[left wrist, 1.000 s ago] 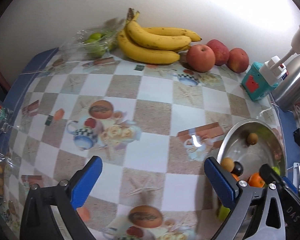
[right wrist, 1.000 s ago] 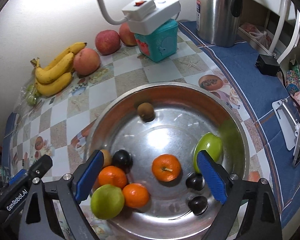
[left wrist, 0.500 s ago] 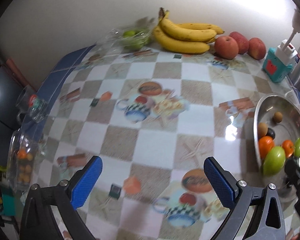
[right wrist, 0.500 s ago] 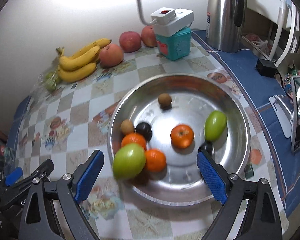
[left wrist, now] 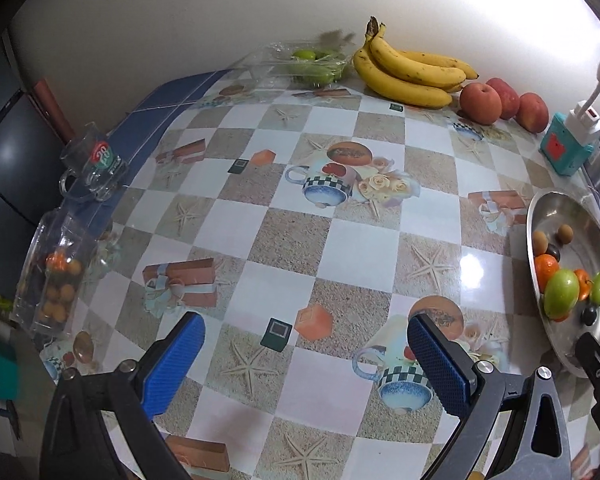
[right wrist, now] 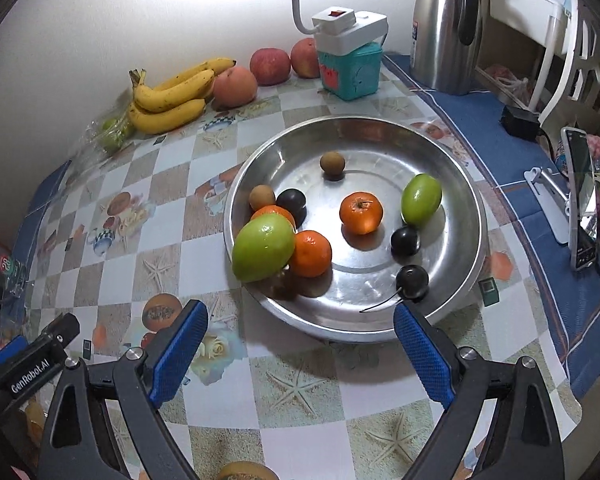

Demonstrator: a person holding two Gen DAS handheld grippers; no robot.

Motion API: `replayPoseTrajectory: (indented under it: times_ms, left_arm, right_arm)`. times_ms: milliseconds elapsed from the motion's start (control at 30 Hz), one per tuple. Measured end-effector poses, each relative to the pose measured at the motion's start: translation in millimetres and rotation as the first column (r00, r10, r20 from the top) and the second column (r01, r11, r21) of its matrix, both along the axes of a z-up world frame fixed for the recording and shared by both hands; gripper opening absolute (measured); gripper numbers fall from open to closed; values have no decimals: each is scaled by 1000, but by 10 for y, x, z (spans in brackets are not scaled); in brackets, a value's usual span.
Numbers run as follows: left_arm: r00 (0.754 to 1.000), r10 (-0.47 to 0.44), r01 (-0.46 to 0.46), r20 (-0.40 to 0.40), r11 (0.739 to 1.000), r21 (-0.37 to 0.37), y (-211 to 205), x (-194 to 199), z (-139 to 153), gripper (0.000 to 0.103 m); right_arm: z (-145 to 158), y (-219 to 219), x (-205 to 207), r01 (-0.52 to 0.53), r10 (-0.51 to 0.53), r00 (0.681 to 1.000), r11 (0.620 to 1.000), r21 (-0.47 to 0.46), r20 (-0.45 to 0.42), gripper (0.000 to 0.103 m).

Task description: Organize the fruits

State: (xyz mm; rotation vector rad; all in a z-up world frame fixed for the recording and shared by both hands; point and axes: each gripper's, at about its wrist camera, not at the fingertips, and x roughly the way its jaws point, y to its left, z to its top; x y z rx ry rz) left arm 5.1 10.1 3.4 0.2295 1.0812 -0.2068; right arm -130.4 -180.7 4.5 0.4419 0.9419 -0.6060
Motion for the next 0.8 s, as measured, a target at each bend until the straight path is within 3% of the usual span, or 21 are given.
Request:
replayPoseTrajectory:
  times_ms: [800]
  left_arm:
    - [998,-43,42,-46,999,-6,-43,-5,-8,103]
  right_arm:
    - [-4,27,39,-27,27,1000,1000,1,-10,94]
